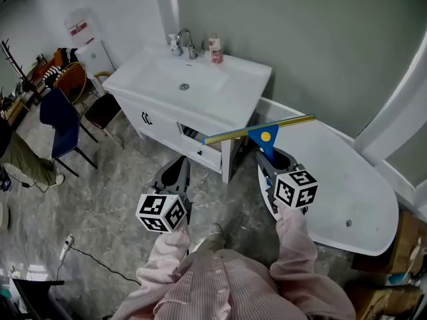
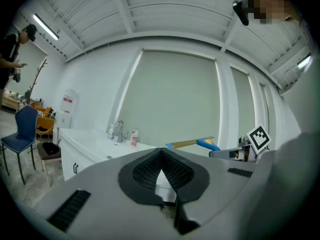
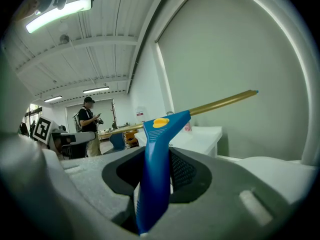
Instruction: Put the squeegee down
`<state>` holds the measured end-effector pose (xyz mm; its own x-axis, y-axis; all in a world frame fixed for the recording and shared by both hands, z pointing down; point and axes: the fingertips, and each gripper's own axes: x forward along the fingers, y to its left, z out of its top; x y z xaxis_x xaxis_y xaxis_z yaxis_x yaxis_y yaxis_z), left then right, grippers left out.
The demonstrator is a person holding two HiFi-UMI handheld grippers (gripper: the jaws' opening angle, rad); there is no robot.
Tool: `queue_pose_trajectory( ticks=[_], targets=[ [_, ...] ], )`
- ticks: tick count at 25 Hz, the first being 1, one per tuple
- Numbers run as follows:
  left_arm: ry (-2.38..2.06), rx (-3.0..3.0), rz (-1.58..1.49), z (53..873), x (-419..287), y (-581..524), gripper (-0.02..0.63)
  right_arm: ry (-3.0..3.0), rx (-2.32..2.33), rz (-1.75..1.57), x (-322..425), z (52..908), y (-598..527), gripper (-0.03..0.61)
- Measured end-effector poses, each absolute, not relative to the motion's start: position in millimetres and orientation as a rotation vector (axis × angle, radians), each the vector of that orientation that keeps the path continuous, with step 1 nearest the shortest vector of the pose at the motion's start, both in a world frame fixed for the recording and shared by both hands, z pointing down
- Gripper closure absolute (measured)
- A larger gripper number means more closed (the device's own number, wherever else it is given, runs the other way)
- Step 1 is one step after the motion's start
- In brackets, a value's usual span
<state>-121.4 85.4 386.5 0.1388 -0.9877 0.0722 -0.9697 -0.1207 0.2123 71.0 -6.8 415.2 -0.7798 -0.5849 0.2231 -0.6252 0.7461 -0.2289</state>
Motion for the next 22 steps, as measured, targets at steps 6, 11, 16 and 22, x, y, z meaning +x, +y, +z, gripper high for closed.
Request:
queue_pose_trajectory(
  ticks=[6,11,16,22],
  targets=[
    [-1.915,2.212,-0.133,385.3,-156.6,31.0,0.612,-2.779,0.948,0.435,34.4,417.1,-58.6,0.451],
    [-1.894,2.232,-0.133,382.4,-178.8,-10.9,0.612,-2.757,0.947,0.433,16.6,418.8,-98.6,0.451],
    [-1.863,2.266,-0.117,380.8,-191.2,-45.5,0.612,-2.736,0.968,0.429,6.4,418.1,-132.9,0.451],
    [-1.812,2.277,-0.112,389.0,-191.0,-75.3,0.612,-2.688,0.980,0.424,5.7,424.5,-163.5,0.451]
  ],
)
